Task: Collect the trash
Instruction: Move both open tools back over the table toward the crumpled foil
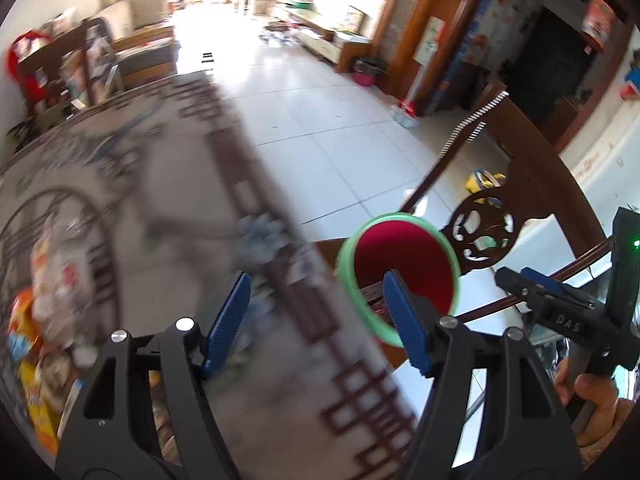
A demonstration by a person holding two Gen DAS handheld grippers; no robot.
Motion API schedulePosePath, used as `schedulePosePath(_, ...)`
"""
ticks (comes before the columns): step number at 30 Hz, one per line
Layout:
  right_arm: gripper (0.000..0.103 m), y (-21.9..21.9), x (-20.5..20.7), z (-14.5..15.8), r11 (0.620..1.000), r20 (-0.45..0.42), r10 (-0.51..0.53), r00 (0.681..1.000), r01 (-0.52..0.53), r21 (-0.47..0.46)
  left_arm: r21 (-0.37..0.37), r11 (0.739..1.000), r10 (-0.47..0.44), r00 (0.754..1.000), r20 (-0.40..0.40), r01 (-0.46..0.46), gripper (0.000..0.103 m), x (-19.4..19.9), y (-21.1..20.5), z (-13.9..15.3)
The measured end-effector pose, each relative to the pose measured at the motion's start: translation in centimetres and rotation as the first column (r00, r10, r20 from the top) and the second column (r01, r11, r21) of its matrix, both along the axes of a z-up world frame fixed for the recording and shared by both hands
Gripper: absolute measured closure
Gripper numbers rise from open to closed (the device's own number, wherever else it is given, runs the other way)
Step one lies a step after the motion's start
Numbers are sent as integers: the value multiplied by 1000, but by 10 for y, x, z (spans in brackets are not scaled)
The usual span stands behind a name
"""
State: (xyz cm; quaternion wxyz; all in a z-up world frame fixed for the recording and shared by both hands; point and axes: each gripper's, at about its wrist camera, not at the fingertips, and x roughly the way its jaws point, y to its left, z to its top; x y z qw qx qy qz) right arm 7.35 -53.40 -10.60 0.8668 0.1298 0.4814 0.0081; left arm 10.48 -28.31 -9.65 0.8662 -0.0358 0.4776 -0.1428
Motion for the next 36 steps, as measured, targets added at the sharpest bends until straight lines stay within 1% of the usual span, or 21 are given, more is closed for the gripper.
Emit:
schedulePosePath(6,30,70,-13,0,992,-14,123,992,-124,-9,-17,995,99,994,-39,-100,37,-26,64,-7)
schedulePosePath(11,29,128,-24,0,976,-24,216,976,-217,-12,-15,989,148,989,-16,-149,37,-46,112,-1)
schedulePosePath(14,26,169,-32,-3,960,-36,277,960,-278,-15,-2,982,189,982,-3,-189,37,-59,151,1)
schedulePosePath(17,26,213,-42,-12,941,-61,336,940,-337,-13,15,974,224,975,-2,-224,37,-69,183,-3)
schedulePosePath(23,26,273,-61,-34,916,-116,399,909,-401,8,42,957,289,956,-56,-287,37,-96,250,-21)
schedulePosePath(28,26,307,-67,-46,908,-144,413,899,-418,-10,47,952,305,948,-90,-302,37,-111,284,-34)
schedulePosePath(32,26,326,-65,-55,904,-155,418,895,-427,-29,46,957,289,953,-86,-286,37,-117,297,-35)
schedulePosePath(36,26,346,-58,-64,892,-176,429,886,-447,-74,32,963,270,959,-84,-268,37,-120,303,-35)
